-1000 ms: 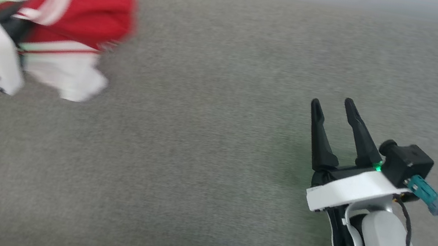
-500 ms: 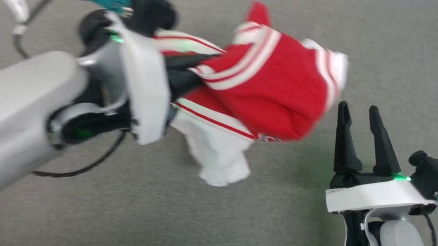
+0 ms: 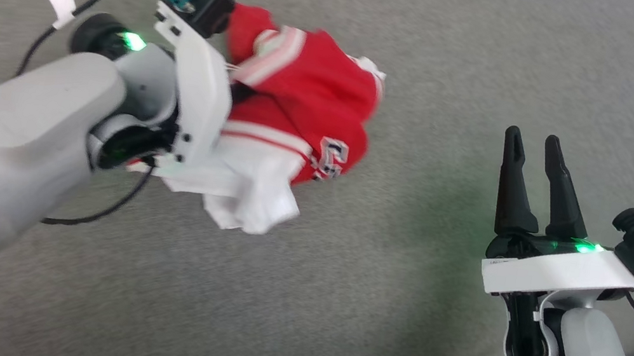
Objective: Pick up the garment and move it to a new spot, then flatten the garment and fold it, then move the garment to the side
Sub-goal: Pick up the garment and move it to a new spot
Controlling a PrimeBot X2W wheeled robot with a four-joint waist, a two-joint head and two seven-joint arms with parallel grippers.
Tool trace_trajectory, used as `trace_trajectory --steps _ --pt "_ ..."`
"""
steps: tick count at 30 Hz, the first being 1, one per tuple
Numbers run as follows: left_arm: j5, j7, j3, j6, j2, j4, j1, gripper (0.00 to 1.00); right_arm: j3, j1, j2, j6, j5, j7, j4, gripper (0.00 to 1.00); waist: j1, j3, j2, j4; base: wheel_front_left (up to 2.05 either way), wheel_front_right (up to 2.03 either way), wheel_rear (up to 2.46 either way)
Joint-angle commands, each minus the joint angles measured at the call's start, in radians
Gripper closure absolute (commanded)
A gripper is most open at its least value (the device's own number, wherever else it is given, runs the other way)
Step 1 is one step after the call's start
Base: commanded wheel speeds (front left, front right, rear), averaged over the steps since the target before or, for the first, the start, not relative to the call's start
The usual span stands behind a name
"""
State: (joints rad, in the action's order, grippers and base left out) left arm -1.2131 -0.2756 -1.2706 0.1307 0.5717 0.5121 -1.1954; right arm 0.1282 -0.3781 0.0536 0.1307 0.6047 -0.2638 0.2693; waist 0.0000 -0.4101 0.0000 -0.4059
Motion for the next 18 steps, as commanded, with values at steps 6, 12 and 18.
trace_trajectory --steps 6,12,18 --pt "0.096 -0.05 -0.014 -0.002 0.015 0.108 -0.013 1.0 0.013 0.012 -0.003 0.0 0.04 -0.001 -0.014 0.0 0.0 -0.055 0.0 -0.078 0.0 0.0 0.0" --pt "0.18 -0.104 -0.022 -0.003 0.015 0.141 0.026 1.0 0.025 0.012 -0.002 0.0 0.059 -0.001 -0.019 0.0 0.0 -0.062 0.0 -0.095 0.0 0.0 0.0" --pt "0.256 -0.05 -0.021 -0.003 0.02 0.132 0.025 0.01 0.019 0.003 -0.002 0.0 0.038 -0.001 -0.021 0.0 0.0 -0.047 0.0 -0.071 0.0 0.0 0.0"
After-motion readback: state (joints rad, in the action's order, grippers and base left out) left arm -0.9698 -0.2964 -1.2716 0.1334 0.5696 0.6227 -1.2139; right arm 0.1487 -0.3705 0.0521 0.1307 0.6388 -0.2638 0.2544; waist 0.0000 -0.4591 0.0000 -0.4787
